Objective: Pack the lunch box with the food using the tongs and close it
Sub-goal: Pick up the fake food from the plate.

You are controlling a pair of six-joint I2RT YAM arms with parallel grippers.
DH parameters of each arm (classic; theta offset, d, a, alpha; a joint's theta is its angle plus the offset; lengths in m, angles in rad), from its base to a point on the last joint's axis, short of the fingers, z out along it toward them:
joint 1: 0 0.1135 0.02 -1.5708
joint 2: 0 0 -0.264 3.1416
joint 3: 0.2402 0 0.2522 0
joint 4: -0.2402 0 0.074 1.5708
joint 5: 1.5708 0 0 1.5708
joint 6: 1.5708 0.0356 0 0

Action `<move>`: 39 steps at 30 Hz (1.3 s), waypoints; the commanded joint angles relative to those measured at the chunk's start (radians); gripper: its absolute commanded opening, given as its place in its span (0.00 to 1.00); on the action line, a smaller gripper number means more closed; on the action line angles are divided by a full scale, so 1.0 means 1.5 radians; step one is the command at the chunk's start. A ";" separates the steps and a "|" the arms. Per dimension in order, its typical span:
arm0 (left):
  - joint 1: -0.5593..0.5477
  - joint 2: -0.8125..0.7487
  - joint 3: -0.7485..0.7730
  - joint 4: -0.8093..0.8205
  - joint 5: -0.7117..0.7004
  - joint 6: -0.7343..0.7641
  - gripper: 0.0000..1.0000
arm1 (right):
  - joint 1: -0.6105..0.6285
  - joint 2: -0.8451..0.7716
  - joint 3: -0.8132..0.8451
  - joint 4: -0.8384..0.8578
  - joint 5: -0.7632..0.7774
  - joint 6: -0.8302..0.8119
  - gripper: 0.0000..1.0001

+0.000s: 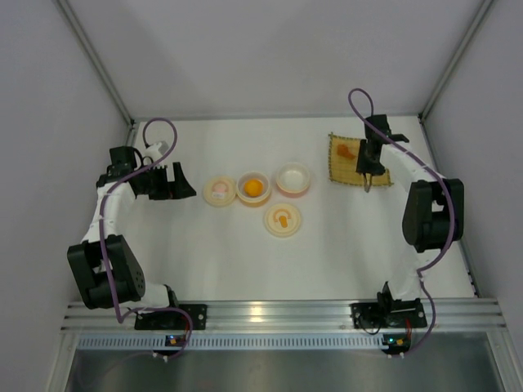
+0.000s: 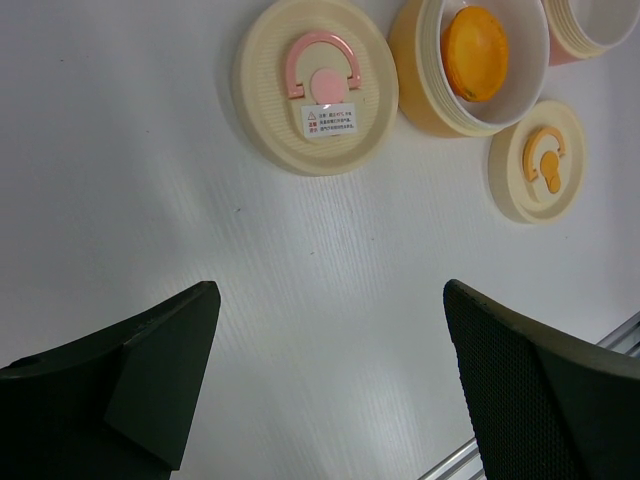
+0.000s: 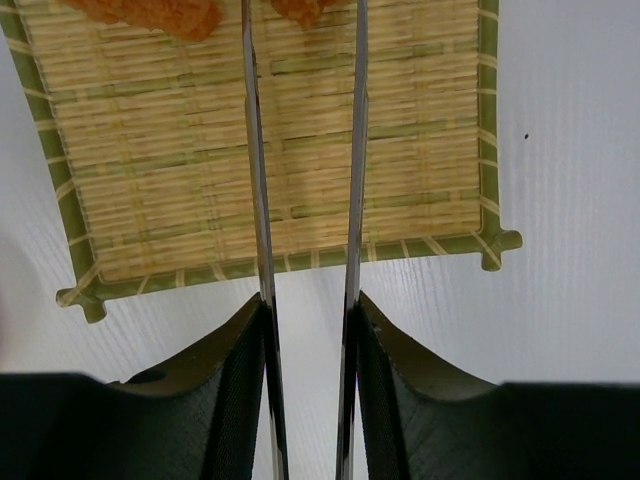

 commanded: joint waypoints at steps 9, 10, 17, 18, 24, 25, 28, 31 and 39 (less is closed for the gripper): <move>0.004 0.004 0.013 0.026 0.011 -0.004 0.98 | -0.015 -0.094 -0.019 0.016 -0.039 -0.002 0.13; 0.004 0.005 0.015 0.026 0.011 -0.004 0.98 | -0.016 -0.106 -0.024 0.019 -0.039 -0.003 0.12; 0.004 0.002 0.020 0.020 0.013 -0.006 0.98 | -0.015 -0.154 -0.039 0.011 -0.042 -0.002 0.04; 0.004 0.001 0.021 0.019 0.012 -0.005 0.98 | -0.014 -0.157 -0.039 0.011 -0.044 -0.002 0.02; 0.004 -0.002 0.021 0.018 0.009 -0.004 0.98 | -0.015 -0.178 -0.046 0.000 -0.045 -0.001 0.00; 0.003 -0.003 0.021 0.017 0.008 -0.003 0.98 | -0.015 -0.184 -0.047 -0.001 -0.047 -0.002 0.00; 0.004 -0.003 0.021 0.018 0.009 -0.005 0.98 | -0.011 -0.210 -0.056 -0.005 -0.062 -0.002 0.00; 0.004 0.000 0.023 0.018 0.011 -0.005 0.98 | 0.001 -0.250 -0.065 -0.011 -0.066 -0.010 0.00; 0.004 -0.001 0.031 0.012 0.016 -0.008 0.98 | 0.074 -0.331 -0.056 -0.052 -0.109 -0.037 0.00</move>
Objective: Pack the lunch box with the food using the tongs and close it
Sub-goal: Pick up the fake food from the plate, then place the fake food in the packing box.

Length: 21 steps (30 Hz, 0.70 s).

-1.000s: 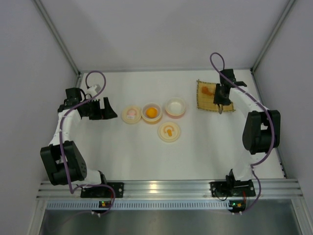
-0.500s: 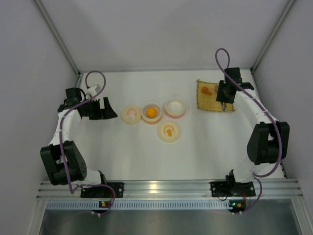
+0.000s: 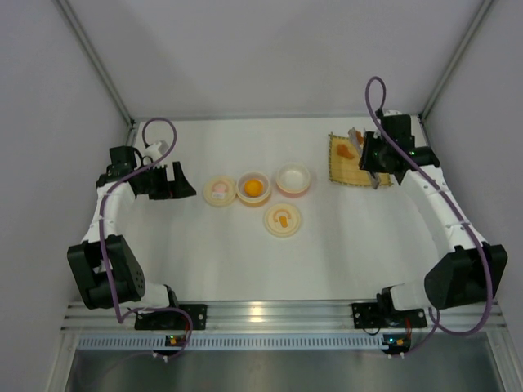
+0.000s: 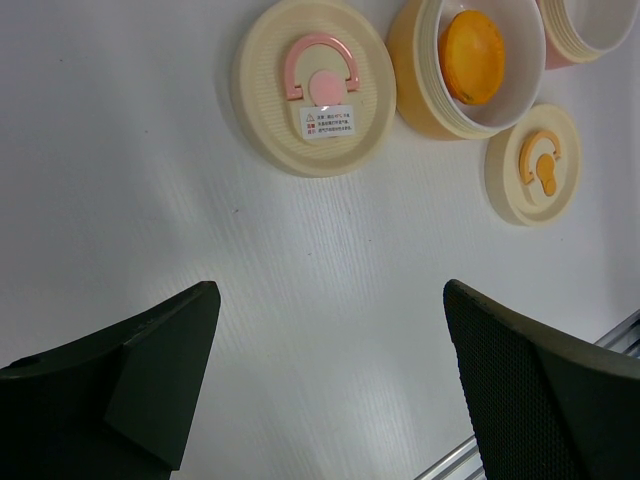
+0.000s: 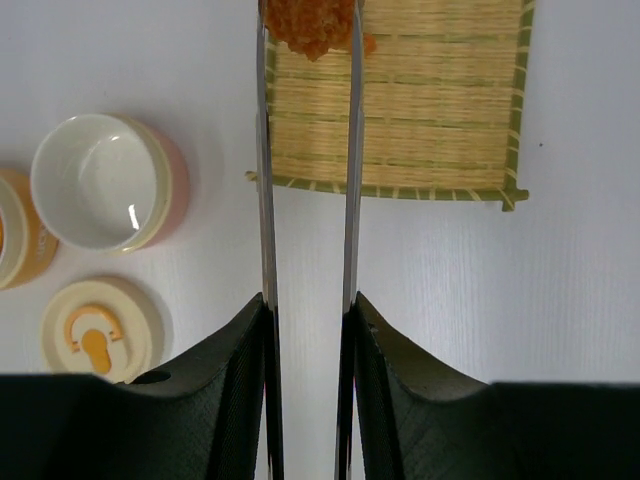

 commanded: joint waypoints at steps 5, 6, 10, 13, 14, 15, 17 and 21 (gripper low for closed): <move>0.004 -0.002 0.030 0.007 0.019 0.002 0.98 | 0.146 -0.058 0.015 -0.029 -0.034 -0.028 0.00; 0.004 -0.005 0.031 0.005 0.017 0.004 0.98 | 0.156 -0.062 0.014 -0.029 -0.043 -0.027 0.00; 0.004 -0.011 0.031 0.003 0.011 0.006 0.98 | 0.201 -0.054 0.011 -0.021 -0.054 -0.027 0.00; 0.004 -0.016 0.030 0.001 0.011 0.007 0.98 | 0.221 -0.034 0.012 -0.018 -0.078 -0.035 0.00; 0.004 -0.018 0.030 0.002 0.011 0.007 0.98 | 0.229 -0.023 0.007 -0.014 -0.083 -0.036 0.00; 0.004 -0.017 0.030 0.003 0.010 0.005 0.98 | 0.235 -0.016 0.005 -0.010 -0.085 -0.039 0.00; 0.004 -0.015 0.029 0.006 0.010 0.002 0.98 | 0.252 0.001 0.002 -0.009 -0.083 -0.043 0.00; 0.004 -0.012 0.030 0.007 0.012 0.002 0.98 | 0.271 0.031 -0.010 -0.003 -0.069 -0.046 0.00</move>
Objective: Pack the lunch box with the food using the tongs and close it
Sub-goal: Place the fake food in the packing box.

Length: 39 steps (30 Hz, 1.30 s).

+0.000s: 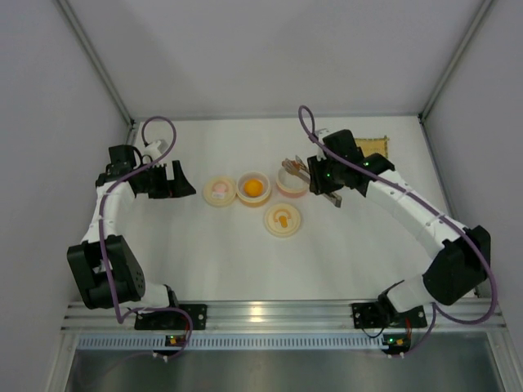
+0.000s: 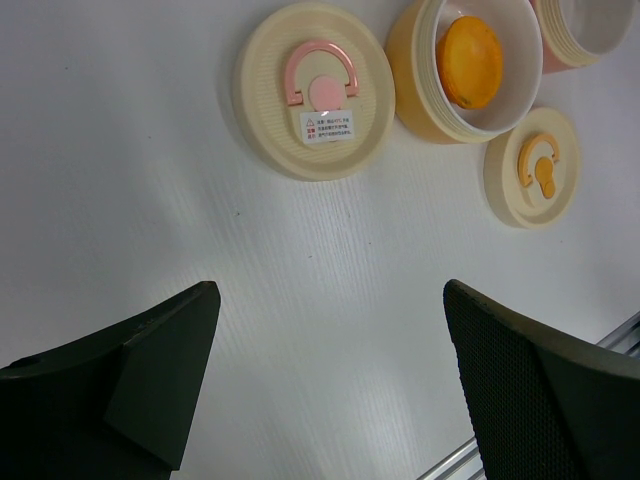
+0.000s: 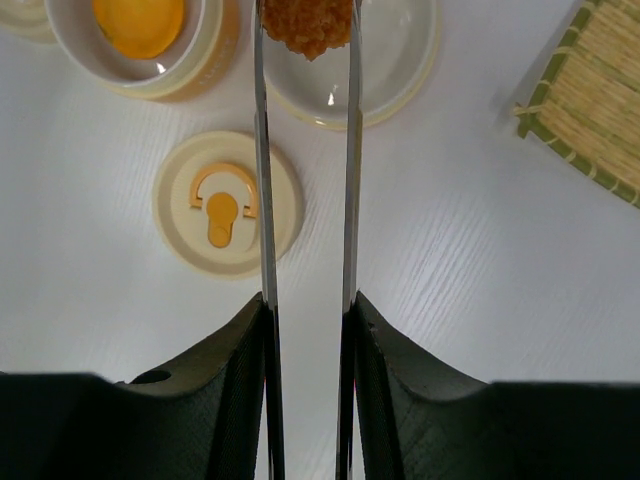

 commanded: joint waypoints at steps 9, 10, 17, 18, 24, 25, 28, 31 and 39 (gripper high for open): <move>0.004 -0.005 0.018 0.014 0.013 -0.003 0.98 | 0.022 0.055 -0.029 0.048 0.039 -0.024 0.00; 0.004 -0.005 0.018 0.015 0.013 -0.004 0.98 | 0.023 0.057 -0.032 0.052 0.041 -0.027 0.00; 0.004 -0.001 0.017 0.019 0.008 -0.003 0.98 | 0.022 0.084 -0.023 0.076 0.058 -0.036 0.00; 0.004 -0.002 0.017 0.020 0.008 -0.003 0.98 | 0.022 0.087 -0.020 0.077 0.062 -0.037 0.00; 0.004 0.003 0.015 0.020 0.008 -0.002 0.98 | 0.023 0.099 0.000 0.080 0.089 -0.049 0.03; 0.004 0.003 0.015 0.020 0.007 -0.003 0.98 | 0.022 0.101 0.007 0.078 0.094 -0.050 0.04; 0.004 0.007 0.015 0.022 0.007 -0.003 0.98 | 0.024 0.104 0.011 0.080 0.112 -0.055 0.05; 0.003 0.008 0.015 0.021 0.007 -0.003 0.98 | 0.026 0.102 0.014 0.085 0.114 -0.061 0.09; 0.004 0.011 0.017 0.021 0.008 -0.001 0.98 | 0.030 0.109 0.032 0.077 0.124 -0.067 0.37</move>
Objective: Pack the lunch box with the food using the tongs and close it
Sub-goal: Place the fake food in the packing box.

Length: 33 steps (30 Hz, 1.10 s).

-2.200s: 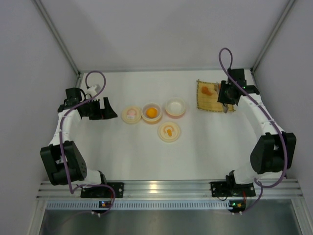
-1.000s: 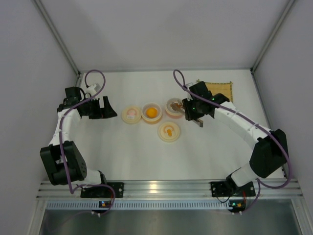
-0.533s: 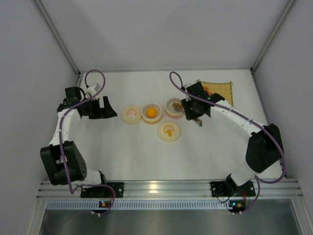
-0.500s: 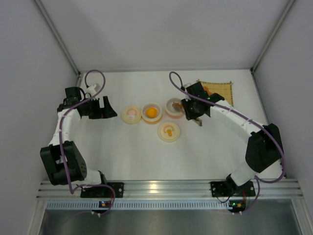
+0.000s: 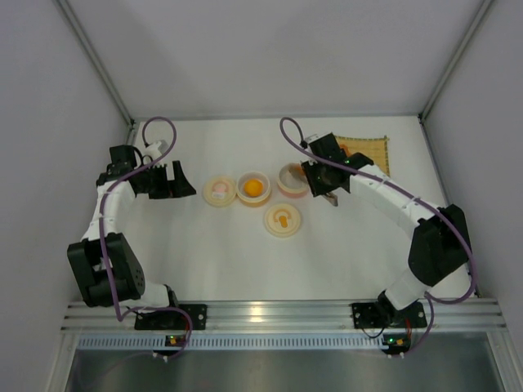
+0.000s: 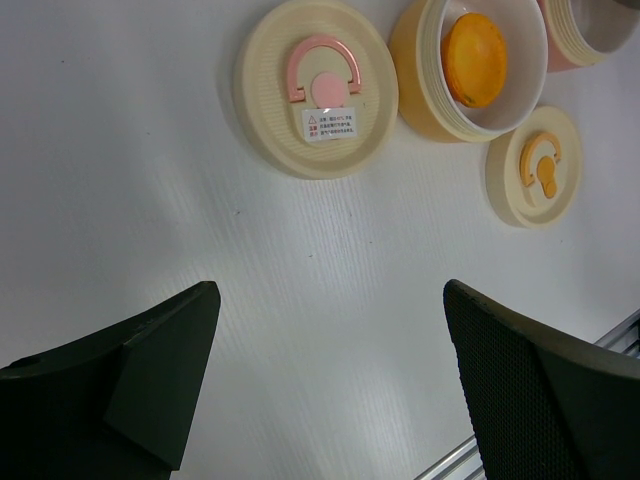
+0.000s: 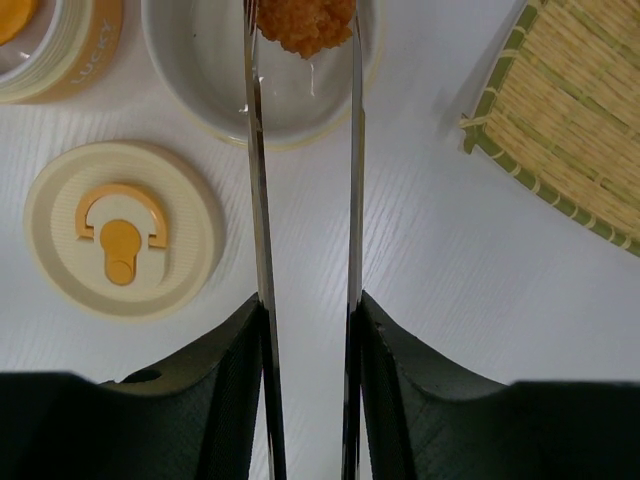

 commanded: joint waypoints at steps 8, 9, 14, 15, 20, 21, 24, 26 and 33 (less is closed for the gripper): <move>0.004 0.001 0.018 0.021 0.009 0.001 0.98 | 0.018 0.002 0.058 0.034 0.039 -0.013 0.45; 0.003 0.001 0.018 0.021 0.008 0.001 0.98 | 0.017 0.002 0.057 0.034 0.040 -0.014 0.45; 0.003 -0.001 0.019 0.020 0.007 0.004 0.98 | 0.018 0.005 0.057 0.028 0.048 -0.020 0.45; 0.004 -0.002 0.019 0.019 0.006 0.005 0.98 | 0.019 0.005 0.057 0.026 0.048 -0.020 0.45; 0.004 -0.002 0.019 0.018 0.006 0.005 0.98 | 0.023 0.003 0.059 0.023 0.059 -0.021 0.45; 0.003 -0.002 0.019 0.017 0.006 0.006 0.98 | 0.023 0.000 0.061 0.022 0.062 -0.019 0.45; 0.004 -0.004 0.020 0.016 0.007 0.006 0.98 | 0.022 -0.019 0.064 0.025 0.078 -0.010 0.45; 0.004 -0.006 0.023 0.016 0.007 0.006 0.98 | 0.019 -0.035 0.068 0.022 0.084 -0.004 0.46; 0.004 -0.010 0.025 0.012 0.005 0.008 0.98 | -0.004 -0.061 0.113 -0.019 0.041 0.008 0.48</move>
